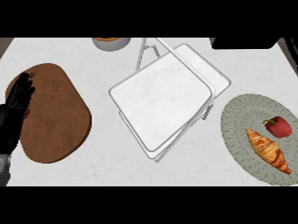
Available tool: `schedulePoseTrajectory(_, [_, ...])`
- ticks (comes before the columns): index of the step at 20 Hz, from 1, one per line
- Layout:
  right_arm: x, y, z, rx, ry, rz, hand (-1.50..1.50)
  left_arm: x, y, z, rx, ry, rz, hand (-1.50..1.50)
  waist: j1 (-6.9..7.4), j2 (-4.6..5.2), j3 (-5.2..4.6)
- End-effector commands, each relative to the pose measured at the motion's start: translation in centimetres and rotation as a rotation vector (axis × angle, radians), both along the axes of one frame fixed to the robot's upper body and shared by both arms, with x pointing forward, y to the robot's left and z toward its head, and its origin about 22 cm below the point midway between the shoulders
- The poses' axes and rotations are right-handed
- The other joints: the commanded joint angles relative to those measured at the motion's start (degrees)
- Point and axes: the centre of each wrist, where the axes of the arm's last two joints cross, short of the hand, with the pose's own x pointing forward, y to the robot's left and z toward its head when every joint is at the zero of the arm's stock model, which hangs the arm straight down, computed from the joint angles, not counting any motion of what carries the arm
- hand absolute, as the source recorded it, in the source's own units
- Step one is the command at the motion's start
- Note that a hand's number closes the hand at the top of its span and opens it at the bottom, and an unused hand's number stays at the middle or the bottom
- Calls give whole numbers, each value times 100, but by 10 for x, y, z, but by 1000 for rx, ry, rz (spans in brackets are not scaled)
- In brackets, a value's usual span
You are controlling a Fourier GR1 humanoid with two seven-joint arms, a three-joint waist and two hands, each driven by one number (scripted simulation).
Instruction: Pick the croissant from the placemat and place it in the tiered shelf
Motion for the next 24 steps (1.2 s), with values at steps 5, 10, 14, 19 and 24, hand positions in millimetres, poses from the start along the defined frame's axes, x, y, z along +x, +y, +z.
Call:
schedulePoseTrajectory(5, [-30,-95,36,-438,-108,-57,150,-27,2,-64,-205,331,88,0,-119,109,62])
schedulePoseTrajectory(10, [-57,-179,-7,-694,184,-404,150,-32,-18,-81,-315,441,43,0,18,179,75])
schedulePoseTrajectory(14, [-76,-221,-30,-709,134,-263,-150,-16,-23,-86,-312,446,8,0,108,141,71])
schedulePoseTrajectory(19, [-88,-233,-4,-841,176,-45,-150,-8,-27,-86,-319,482,29,0,39,108,62])
schedulePoseTrajectory(24, [-86,-206,12,-972,231,58,-150,-20,-15,-90,-307,473,36,0,30,73,50])
